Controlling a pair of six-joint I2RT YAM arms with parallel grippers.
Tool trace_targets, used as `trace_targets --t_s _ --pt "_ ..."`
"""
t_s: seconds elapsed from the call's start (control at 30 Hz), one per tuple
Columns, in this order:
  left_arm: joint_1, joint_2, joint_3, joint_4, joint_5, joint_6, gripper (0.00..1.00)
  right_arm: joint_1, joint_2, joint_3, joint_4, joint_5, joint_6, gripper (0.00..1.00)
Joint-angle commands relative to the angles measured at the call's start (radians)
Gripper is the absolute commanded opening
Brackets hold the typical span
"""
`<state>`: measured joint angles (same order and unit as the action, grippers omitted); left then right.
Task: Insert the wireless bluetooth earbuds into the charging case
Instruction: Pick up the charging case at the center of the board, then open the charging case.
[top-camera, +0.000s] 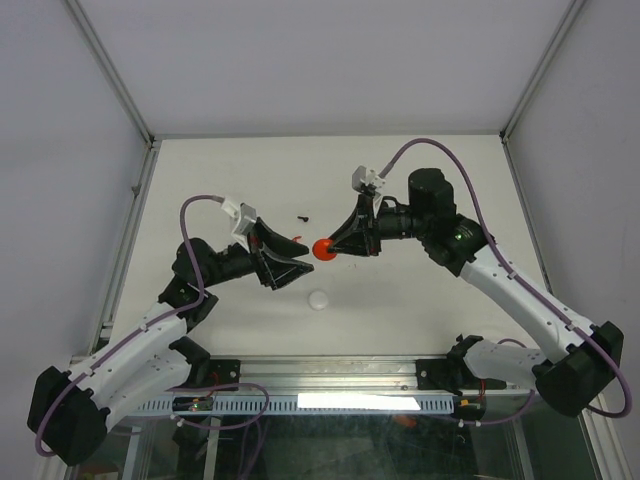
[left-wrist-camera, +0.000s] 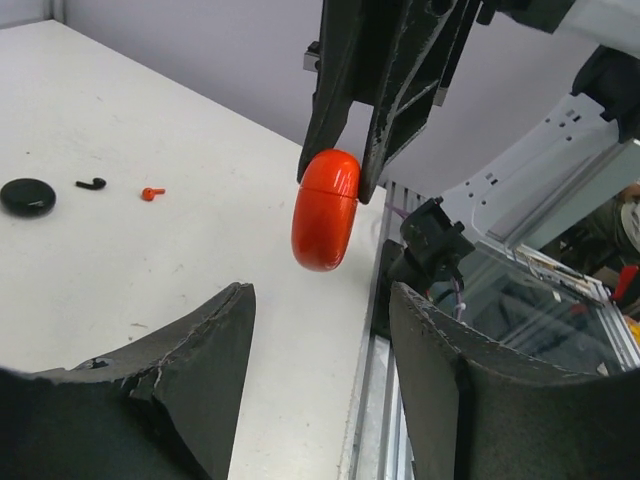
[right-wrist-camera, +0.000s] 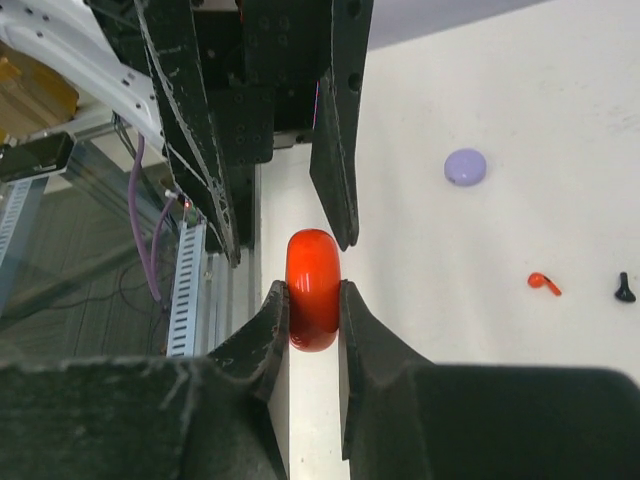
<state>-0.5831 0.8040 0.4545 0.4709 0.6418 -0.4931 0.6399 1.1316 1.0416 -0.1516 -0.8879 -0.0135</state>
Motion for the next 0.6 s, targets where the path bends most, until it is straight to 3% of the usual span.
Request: trace_targets --t_s 0.0,0.3,0.57 --pt "-0.004 0.041 0.067 0.029 0.125 0.071 0.57 0.003 0.012 0.102 -0.216 -0.017 -0.141 0.01" --pt "-0.007 0.140 0.098 0.119 0.197 0.062 0.53 0.051 0.054 0.178 -0.329 0.006 -0.225 0.01" --pt "-0.019 0.180 0.104 0.142 0.211 0.065 0.43 0.072 0.078 0.202 -0.342 0.019 -0.233 0.01"
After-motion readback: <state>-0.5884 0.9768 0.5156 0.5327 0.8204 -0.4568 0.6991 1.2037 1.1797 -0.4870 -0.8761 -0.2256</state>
